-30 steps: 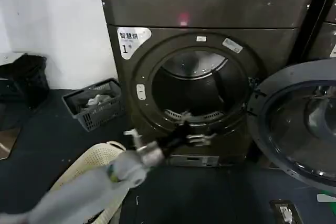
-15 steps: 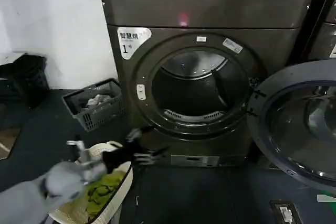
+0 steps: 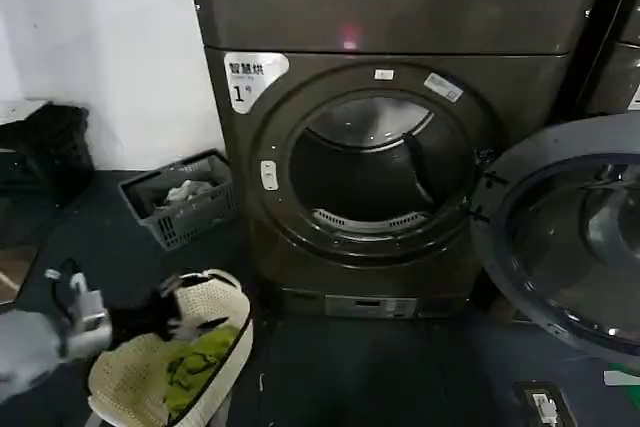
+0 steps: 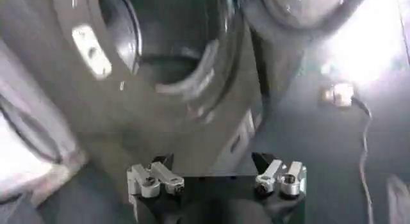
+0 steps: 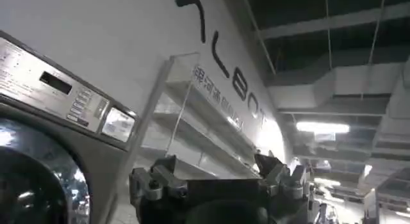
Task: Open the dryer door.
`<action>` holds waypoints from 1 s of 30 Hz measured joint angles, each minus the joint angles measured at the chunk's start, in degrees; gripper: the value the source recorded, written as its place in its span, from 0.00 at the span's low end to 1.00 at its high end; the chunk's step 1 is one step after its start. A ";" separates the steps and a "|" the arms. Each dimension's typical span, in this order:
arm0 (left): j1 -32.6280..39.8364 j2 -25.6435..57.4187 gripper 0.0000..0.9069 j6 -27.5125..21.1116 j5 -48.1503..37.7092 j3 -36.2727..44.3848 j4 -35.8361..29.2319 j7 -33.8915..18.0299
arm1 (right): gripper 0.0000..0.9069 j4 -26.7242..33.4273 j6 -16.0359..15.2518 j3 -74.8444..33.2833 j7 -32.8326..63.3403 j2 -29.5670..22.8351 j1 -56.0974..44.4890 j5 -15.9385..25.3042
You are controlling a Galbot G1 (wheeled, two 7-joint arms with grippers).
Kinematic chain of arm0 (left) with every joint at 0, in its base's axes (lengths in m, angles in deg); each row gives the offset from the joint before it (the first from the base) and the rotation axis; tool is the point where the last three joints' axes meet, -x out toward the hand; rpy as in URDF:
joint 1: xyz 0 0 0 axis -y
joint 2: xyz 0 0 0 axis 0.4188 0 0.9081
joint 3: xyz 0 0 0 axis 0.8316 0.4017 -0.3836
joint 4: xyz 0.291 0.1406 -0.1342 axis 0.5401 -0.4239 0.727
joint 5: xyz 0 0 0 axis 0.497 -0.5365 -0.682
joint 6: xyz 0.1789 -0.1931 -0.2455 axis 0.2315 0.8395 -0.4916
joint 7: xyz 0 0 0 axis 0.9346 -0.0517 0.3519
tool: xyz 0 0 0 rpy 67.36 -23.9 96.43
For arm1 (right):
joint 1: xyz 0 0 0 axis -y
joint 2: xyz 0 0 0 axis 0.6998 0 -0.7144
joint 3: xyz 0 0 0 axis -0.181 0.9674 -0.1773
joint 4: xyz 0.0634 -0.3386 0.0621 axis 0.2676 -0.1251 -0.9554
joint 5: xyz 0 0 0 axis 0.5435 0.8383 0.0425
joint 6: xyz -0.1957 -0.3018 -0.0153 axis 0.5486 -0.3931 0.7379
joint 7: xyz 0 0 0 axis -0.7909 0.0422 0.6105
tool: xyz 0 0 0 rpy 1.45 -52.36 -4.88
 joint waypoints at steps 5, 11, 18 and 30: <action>-1.94 4.77 1.00 -1.49 3.65 -0.86 2.30 3.36 | 1.00 0.33 0.51 0.20 0.01 0.31 0.23 0.82; -8.32 8.72 1.00 -1.57 10.85 -4.93 4.60 5.99 | 1.00 0.40 0.40 -0.43 0.02 0.68 -0.12 0.84; -11.24 9.86 1.00 -4.14 15.23 -6.60 6.33 7.07 | 1.00 1.23 0.59 -1.30 -0.04 0.98 -0.97 0.63; -11.89 9.66 1.00 -6.42 18.69 -7.66 7.65 10.06 | 1.00 0.92 0.61 -1.18 -0.24 1.03 -1.23 0.48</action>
